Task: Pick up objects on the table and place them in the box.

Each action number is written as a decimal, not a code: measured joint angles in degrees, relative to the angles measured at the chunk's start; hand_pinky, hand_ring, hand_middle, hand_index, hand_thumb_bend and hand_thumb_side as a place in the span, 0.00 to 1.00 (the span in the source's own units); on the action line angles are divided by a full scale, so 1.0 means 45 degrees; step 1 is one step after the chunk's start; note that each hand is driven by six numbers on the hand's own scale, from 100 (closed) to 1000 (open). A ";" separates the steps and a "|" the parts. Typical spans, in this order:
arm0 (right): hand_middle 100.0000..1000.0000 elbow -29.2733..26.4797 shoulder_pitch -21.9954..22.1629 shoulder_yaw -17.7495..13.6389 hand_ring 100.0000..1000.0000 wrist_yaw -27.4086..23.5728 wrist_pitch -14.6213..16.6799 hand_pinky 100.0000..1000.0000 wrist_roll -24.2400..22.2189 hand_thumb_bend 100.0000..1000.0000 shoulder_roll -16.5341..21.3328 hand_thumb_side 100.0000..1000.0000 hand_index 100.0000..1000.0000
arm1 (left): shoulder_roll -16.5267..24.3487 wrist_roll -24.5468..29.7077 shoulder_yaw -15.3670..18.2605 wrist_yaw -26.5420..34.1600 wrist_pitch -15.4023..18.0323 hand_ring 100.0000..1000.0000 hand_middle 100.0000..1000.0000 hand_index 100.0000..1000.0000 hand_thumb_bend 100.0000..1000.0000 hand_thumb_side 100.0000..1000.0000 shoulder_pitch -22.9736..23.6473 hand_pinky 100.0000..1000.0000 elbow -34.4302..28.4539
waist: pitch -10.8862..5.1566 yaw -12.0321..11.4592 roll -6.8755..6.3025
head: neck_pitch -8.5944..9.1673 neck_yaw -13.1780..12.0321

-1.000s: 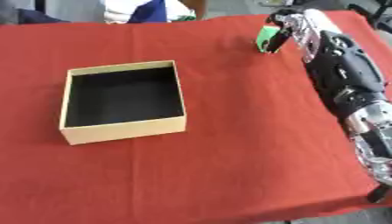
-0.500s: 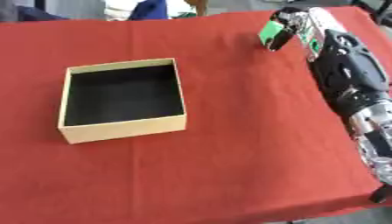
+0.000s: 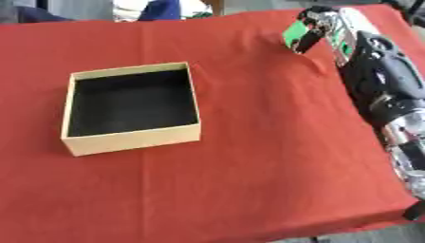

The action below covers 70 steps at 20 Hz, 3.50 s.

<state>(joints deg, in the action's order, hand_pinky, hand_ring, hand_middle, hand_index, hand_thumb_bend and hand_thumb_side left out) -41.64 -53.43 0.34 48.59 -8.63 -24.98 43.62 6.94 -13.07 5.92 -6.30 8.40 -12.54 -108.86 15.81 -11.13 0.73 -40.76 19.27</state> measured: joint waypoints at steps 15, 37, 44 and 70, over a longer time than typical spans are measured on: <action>0.36 0.0054 0.0118 -0.0025 0.61 -0.0264 0.0059 0.65 0.1297 0.00 -0.0003 0.02 0.59 | -0.0001 0.0000 0.0000 0.0000 0.0000 0.81 0.59 0.67 0.00 0.02 -0.0006 0.60 0.0000 | -0.0083 0.0060 0.0158 | -0.0018 -0.0065; 0.34 -0.4845 0.0001 0.2388 0.61 -0.1006 0.2302 0.66 -0.0445 0.00 -0.0878 0.03 0.57 | -0.0001 -0.0020 0.0001 -0.0025 0.0018 0.81 0.59 0.67 0.00 0.01 0.0027 0.60 0.0003 | -0.0634 0.0049 0.0326 | -0.0128 0.0279; 0.34 -0.7745 0.0167 0.3709 0.61 -0.2186 0.2833 0.67 -0.1779 0.00 -0.1011 0.03 0.57 | -0.0001 -0.0028 0.0003 -0.0053 0.0016 0.81 0.59 0.67 0.00 0.01 0.0096 0.60 0.0006 | -0.0766 0.0041 0.0351 | -0.0182 0.0403; 0.96 -0.8315 0.1027 0.5382 0.81 -0.0457 0.4071 0.77 -0.2144 0.15 -0.2813 0.28 1.00 | -0.0003 -0.0082 0.0011 -0.0054 -0.0022 0.81 0.59 0.66 0.00 0.01 0.0219 0.60 0.0011 | -0.0808 0.0343 0.0241 | -0.0215 0.0453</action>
<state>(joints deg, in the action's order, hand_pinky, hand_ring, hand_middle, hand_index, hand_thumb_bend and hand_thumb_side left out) -79.06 -48.81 24.56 46.54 9.69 -34.63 30.96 6.93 -13.44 5.97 -6.55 8.30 -11.56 -108.81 12.17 -9.59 1.81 -41.73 21.31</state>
